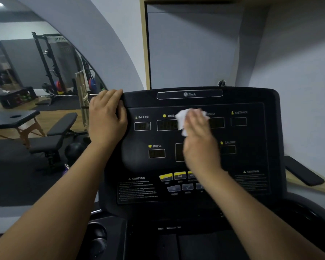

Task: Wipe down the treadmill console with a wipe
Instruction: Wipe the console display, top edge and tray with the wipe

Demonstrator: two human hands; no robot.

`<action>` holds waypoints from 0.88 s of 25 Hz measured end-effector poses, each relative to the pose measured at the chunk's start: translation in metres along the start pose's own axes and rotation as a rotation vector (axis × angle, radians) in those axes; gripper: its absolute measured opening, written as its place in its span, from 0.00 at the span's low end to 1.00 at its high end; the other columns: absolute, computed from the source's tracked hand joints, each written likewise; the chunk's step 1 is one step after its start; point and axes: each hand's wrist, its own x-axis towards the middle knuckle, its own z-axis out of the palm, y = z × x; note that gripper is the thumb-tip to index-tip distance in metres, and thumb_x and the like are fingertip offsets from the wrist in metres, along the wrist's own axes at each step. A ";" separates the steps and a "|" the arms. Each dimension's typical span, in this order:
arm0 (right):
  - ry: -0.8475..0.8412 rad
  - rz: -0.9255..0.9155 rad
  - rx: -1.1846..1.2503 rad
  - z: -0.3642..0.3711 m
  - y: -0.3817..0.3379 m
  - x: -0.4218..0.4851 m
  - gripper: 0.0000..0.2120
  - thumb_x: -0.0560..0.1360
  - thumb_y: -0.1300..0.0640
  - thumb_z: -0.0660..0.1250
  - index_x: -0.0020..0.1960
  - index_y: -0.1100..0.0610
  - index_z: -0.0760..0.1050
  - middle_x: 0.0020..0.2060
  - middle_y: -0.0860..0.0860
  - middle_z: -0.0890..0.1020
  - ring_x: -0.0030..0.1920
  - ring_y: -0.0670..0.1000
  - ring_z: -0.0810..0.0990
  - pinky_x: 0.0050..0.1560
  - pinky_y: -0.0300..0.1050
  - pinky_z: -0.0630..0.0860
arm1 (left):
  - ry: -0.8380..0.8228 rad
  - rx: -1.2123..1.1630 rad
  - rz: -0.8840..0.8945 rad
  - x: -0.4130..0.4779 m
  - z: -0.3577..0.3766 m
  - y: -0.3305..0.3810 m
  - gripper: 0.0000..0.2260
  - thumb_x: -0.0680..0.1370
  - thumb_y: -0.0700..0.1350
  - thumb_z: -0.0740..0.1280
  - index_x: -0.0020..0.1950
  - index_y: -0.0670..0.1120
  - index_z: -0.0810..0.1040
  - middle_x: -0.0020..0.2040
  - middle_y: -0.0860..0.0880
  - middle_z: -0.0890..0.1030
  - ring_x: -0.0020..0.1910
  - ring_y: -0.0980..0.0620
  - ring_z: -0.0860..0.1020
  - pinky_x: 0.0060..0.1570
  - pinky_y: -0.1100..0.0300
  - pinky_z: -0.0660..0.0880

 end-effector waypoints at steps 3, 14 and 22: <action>-0.114 -0.239 -0.009 0.017 -0.031 0.002 0.27 0.75 0.71 0.60 0.73 0.66 0.63 0.74 0.60 0.65 0.76 0.59 0.57 0.76 0.52 0.50 | -0.013 0.017 0.024 0.001 -0.003 0.003 0.17 0.79 0.40 0.59 0.66 0.38 0.77 0.62 0.40 0.80 0.63 0.38 0.75 0.65 0.42 0.68; -0.116 -0.288 -0.126 0.038 -0.090 0.067 0.28 0.78 0.62 0.55 0.77 0.64 0.54 0.77 0.61 0.55 0.78 0.60 0.49 0.77 0.54 0.42 | 0.057 -0.364 -0.215 0.001 -0.010 0.002 0.15 0.82 0.43 0.57 0.67 0.43 0.74 0.57 0.51 0.82 0.55 0.59 0.77 0.58 0.73 0.66; -0.238 -0.509 -0.271 0.057 -0.155 0.103 0.18 0.77 0.51 0.58 0.66 0.51 0.70 0.62 0.54 0.74 0.60 0.57 0.71 0.61 0.53 0.63 | -0.065 -0.591 -0.494 0.008 -0.057 -0.032 0.12 0.79 0.41 0.61 0.59 0.46 0.81 0.53 0.52 0.83 0.55 0.55 0.80 0.61 0.50 0.76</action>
